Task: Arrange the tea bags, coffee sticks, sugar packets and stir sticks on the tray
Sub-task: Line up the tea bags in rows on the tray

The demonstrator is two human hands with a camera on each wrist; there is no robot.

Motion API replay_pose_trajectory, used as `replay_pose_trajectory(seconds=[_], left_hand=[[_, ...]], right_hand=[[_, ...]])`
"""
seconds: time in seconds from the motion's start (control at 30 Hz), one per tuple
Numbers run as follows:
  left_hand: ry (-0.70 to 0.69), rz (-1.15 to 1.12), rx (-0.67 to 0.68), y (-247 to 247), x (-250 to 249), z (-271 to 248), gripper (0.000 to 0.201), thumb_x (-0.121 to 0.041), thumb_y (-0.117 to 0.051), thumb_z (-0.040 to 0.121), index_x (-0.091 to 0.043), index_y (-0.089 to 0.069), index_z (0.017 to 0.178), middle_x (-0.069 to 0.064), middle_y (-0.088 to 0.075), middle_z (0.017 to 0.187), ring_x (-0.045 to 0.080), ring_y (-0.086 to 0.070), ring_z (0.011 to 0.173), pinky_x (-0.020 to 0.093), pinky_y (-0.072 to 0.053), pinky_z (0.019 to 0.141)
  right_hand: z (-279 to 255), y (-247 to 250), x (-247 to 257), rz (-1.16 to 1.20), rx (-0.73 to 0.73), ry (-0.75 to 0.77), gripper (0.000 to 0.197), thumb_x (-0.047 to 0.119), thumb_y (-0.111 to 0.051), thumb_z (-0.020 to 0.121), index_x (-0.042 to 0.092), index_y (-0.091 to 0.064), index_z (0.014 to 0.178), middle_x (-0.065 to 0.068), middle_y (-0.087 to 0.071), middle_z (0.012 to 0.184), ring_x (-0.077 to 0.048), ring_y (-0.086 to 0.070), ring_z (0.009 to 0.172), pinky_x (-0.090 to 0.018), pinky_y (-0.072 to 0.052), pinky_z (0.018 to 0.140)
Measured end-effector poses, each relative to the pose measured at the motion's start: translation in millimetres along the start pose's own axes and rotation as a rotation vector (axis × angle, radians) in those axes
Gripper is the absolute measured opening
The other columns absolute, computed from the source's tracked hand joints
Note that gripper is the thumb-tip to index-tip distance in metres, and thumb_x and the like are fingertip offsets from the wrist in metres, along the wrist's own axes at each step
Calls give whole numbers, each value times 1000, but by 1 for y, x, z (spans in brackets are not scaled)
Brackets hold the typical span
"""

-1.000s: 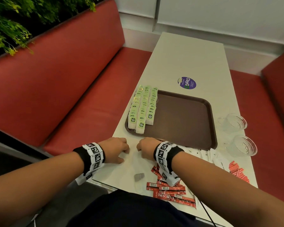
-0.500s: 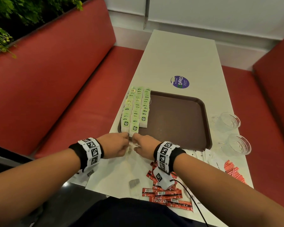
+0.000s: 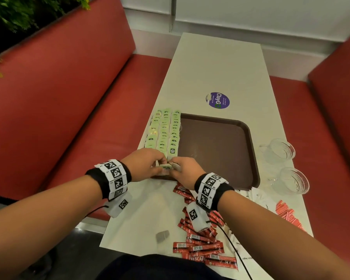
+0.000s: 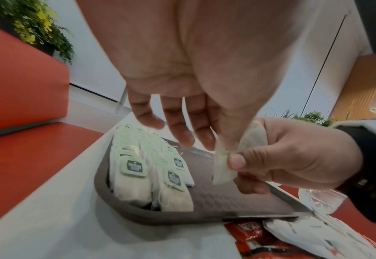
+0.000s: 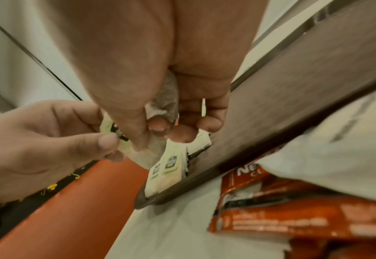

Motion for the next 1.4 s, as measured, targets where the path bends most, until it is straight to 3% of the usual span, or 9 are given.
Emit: replay_pose_trajectory(seconds=[0.2,0.27,0.47,0.67,0.77,0.93,1.13,1.27,1.4], left_hand=[[43,-3,-115,1,-6,37,8,-35,-63,95,-29,-67,98,-13,-60,84,12,-52,81,28,-35,68],[105,1,-86,-5,0,50,8,-34,-64,94,-28,-68,98,-11,-65,89,13,-56,84,28,-38,70],[273,65,-24,-17,22,78,10,-34,-66,92,-28,-68,100,-8,-67,91,16,-63,88,31,-51,77],[354,137,-66,-14,31,91,21,-41,-65,89,-29,-63,106,-7,-66,98,18,-62,93,35,-52,83],[341,191,-143,-16,23,90,29,-48,-63,89,-25,-52,103,-5,-61,90,21,-60,85,34,-50,77],[331,289,-39,-33,9,94,37,-60,-61,85,-24,-57,93,-1,-64,85,22,-61,82,39,-53,79],[318,309,-27,-27,5,93,36,-58,-53,91,-23,-61,95,0,-65,85,22,-62,83,39,-52,80],[138,-51,-93,-12,-14,85,43,-57,-39,100,-25,-57,79,-3,-59,73,15,-56,70,34,-46,66],[-19,-231,-42,-9,-24,74,23,-50,-58,95,-29,-66,91,-11,-64,80,5,-57,71,25,-45,66]], right_hand=[[-1,14,-25,2,-43,-95,21,23,-59,94,31,-50,77,7,-57,75,-14,-54,68,-29,-41,61],[-4,19,-34,9,-86,-145,9,28,-57,95,23,-54,88,2,-60,80,-19,-58,72,-31,-44,63],[-14,30,-51,120,-111,-244,18,27,-51,98,10,-51,105,-9,-62,90,-25,-60,77,-35,-47,67],[-24,32,-49,315,-64,-238,19,38,-30,87,19,-35,83,-3,-40,79,-19,-40,71,-37,-35,67],[-23,33,-49,290,-88,-216,19,35,-26,86,19,-32,79,-2,-34,77,-17,-35,69,-37,-32,67],[-17,32,-52,172,-115,-244,20,19,-42,100,1,-51,103,-17,-60,93,-32,-57,83,-43,-48,75],[-15,32,-52,131,-140,-211,8,19,-56,97,20,-60,103,1,-66,96,-16,-63,86,-35,-56,78],[-12,36,-53,140,-189,-195,7,24,-57,98,20,-62,102,10,-63,86,-7,-60,77,-24,-47,67],[-9,36,-51,203,-223,-185,11,30,-58,99,20,-63,96,8,-67,73,-5,-63,64,-19,-47,59]])
Point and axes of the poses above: each hand's wrist, its own z-axis towards the middle knuckle, its own y-axis out of the back of the hand, x = y × z, the point moved 6 cm from there along z, towards the middle knuckle
